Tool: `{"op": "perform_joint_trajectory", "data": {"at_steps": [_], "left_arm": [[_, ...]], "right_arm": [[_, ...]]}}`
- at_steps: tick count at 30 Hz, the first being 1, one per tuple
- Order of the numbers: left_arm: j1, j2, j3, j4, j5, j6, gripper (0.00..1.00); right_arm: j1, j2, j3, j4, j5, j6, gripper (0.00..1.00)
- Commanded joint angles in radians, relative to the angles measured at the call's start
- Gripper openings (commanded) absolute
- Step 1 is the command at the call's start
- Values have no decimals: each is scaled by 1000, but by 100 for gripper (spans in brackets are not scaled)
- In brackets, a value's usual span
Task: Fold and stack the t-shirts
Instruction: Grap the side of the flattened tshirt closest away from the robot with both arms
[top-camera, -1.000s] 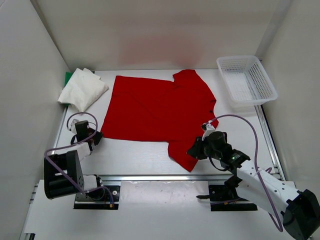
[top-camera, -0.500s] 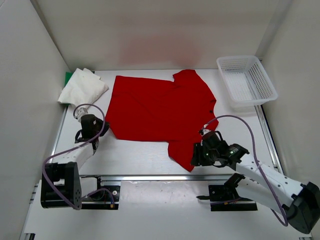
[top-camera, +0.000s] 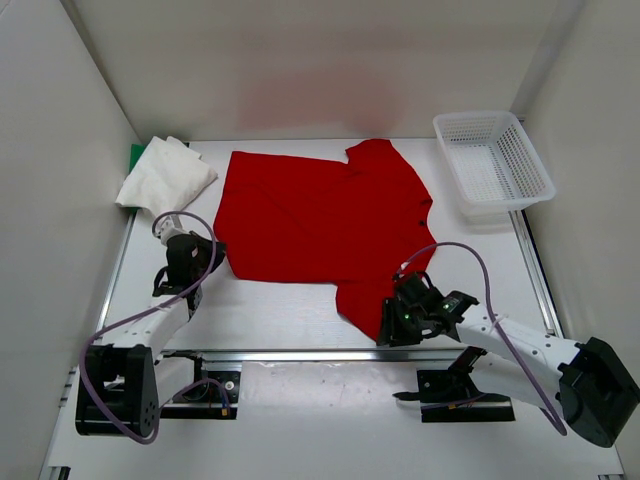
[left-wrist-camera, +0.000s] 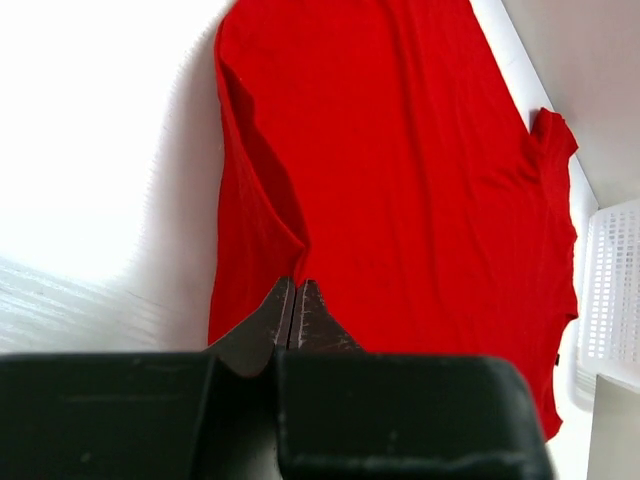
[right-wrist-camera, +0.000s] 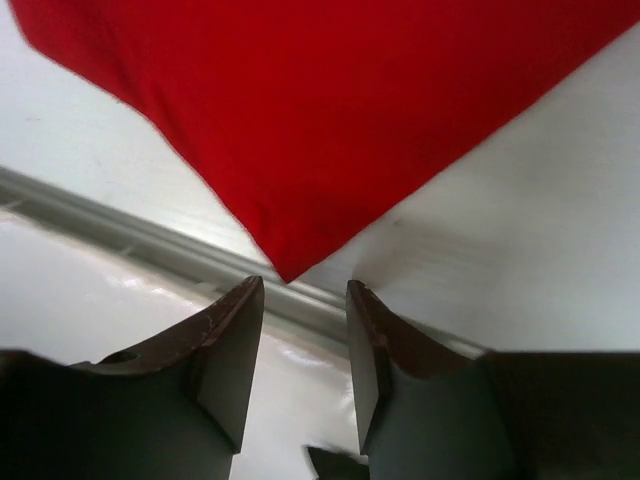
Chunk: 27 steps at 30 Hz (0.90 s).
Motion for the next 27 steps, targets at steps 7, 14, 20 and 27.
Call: {"op": "perform_joint_trajectory", "data": {"at_steps": [7, 14, 20, 27], "left_arm": [[17, 10, -23, 58, 20, -19, 0], [13, 7, -22, 53, 21, -21, 0], [26, 4, 15, 24, 26, -22, 0], [41, 37, 53, -11, 21, -21, 0]], "right_arm": [[-47, 1, -59, 121, -34, 38, 32], [-58, 15, -50, 139, -28, 26, 1], [-235, -74, 76, 75, 5, -81, 0], [-458, 48, 254, 130, -35, -242, 0]]}}
